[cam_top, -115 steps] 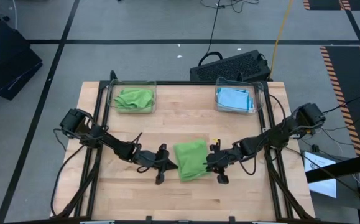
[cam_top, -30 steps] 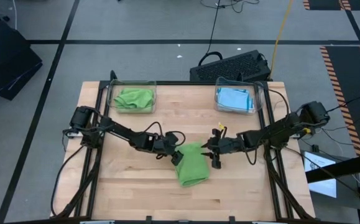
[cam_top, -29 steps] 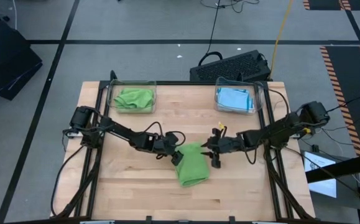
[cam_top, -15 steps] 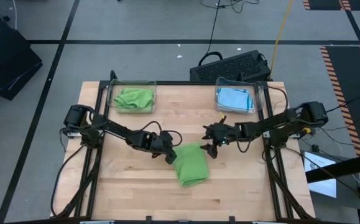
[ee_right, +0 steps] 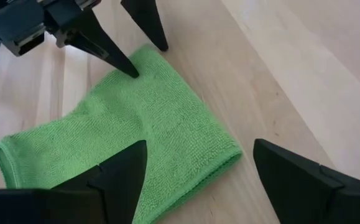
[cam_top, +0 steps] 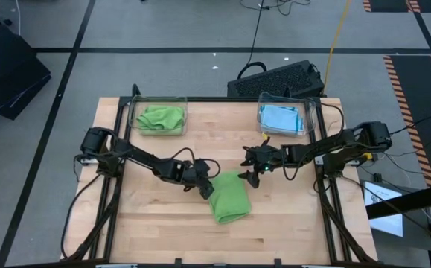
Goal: Fold microfiber towels
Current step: Fold the green microfiber cloth
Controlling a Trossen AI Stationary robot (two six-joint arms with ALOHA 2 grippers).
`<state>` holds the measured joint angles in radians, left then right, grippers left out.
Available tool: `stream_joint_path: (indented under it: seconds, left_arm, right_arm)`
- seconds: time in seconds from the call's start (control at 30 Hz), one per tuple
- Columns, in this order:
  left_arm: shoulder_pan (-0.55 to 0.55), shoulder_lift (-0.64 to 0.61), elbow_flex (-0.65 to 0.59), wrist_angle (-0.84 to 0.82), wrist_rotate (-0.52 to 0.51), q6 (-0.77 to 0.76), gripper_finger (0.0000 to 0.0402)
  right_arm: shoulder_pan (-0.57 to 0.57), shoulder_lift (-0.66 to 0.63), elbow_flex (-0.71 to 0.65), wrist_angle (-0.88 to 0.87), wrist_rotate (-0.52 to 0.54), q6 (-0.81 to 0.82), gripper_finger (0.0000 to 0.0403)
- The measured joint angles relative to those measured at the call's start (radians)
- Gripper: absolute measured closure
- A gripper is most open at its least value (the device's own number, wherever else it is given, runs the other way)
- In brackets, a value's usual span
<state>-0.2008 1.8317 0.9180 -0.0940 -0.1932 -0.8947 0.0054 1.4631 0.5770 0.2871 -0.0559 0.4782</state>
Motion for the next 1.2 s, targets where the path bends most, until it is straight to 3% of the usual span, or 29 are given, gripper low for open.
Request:
stream_joint_path:
  seconds: [0.13, 0.33, 0.4, 0.67, 0.87, 1.03, 1.2]
  left_arm:
    - [-0.019, 0.003, -0.001, 0.014, 0.0, 0.04, 0.0221]
    - [-0.056, 0.006, -0.002, 0.031, 0.024, 0.171, 0.0365]
    - [-0.062, 0.006, -0.002, 0.037, 0.035, 0.207, 0.0388]
    - [-0.065, 0.002, -0.003, 0.039, -0.025, 0.415, 0.0394]
    - [-0.038, 0.002, -0.003, 0.031, -0.101, 0.502, 0.0386]
    - [-0.023, 0.002, -0.003, 0.029, -0.119, 0.56, 0.0395]
    - [-0.022, 0.0, -0.003, 0.012, -0.125, 0.582, 0.0385]
  right_arm:
    - [0.0, 0.0, 0.0, 0.001, 0.006, 0.016, 0.0116]
    - [-0.001, 0.0, 0.0, 0.003, 0.032, 0.022, 0.0116]
    - [-0.011, 0.0, 0.0, 0.006, 0.029, -0.001, 0.0116]
    - [-0.074, 0.022, 0.092, -0.042, -0.057, -0.183, 0.0107]
    - [-0.117, 0.175, 0.198, -0.082, -0.208, -0.276, 0.0081]
    - [-0.147, 0.287, 0.269, -0.113, -0.255, -0.279, 0.0077]
    - [-0.158, 0.312, 0.28, -0.187, -0.314, -0.258, 0.0084]
